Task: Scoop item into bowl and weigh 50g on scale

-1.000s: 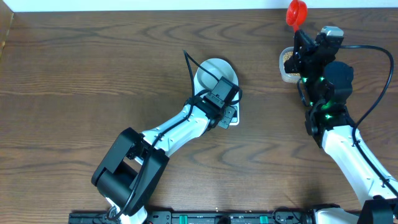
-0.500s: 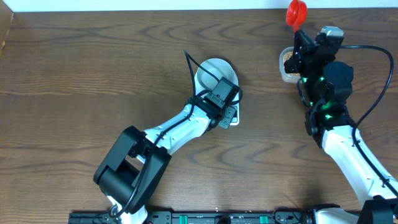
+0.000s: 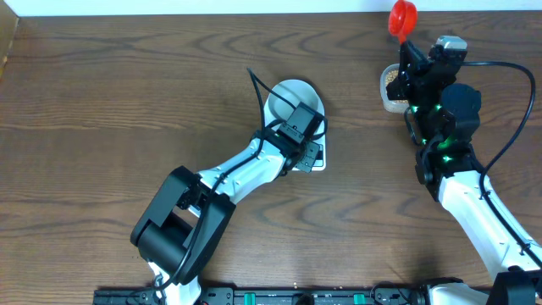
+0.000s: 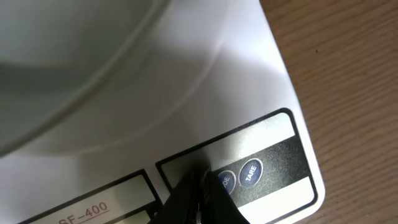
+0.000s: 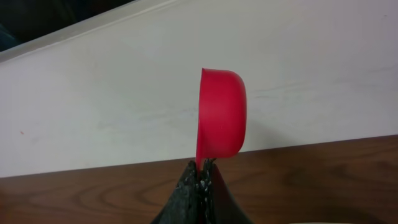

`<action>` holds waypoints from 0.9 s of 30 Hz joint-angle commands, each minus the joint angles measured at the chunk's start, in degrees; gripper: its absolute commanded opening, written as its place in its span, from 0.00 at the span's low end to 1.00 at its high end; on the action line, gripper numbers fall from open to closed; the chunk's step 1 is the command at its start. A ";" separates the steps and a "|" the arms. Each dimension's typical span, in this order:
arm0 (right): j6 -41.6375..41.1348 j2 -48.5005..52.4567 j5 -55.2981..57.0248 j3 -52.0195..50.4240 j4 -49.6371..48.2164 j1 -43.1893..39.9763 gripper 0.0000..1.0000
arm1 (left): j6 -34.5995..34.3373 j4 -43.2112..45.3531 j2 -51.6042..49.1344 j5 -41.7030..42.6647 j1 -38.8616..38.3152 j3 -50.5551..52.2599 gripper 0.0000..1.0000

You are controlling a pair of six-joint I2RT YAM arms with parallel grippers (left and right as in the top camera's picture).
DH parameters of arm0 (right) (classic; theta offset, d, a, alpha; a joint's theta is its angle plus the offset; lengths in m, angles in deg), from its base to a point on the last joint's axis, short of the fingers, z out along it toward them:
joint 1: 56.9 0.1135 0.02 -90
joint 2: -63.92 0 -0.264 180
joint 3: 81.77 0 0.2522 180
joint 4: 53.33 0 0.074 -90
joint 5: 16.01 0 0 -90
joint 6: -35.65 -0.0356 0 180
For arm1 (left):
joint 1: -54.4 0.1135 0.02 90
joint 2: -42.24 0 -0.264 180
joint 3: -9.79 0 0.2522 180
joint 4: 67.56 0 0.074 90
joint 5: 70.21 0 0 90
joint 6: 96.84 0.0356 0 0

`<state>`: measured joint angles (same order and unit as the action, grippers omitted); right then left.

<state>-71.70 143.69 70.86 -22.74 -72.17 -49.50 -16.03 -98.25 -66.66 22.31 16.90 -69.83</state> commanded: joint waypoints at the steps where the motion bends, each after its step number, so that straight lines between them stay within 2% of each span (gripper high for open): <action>1: 0.31 0.07 -0.50 1.62 -0.13 -0.24 0.01 | -0.37 -0.83 -3.17 1.11 1.01 0.48 0.07; 6: 0.31 0.07 -0.50 1.62 -0.15 -0.24 0.01 | 0.44 -2.91 -2.03 1.14 1.01 0.48 0.07; 8: 0.31 0.07 -0.48 1.60 -0.15 -0.24 0.01 | -1.53 -4.09 -2.01 1.18 1.01 0.50 0.07; 27: 1.77 0.07 -1.16 1.62 -0.11 -0.24 0.01 | -4.52 -3.56 -2.45 1.75 0.85 1.33 0.07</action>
<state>-70.80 143.69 70.55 -22.74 -72.17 -49.50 -19.13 -100.66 -66.66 24.39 17.45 -70.27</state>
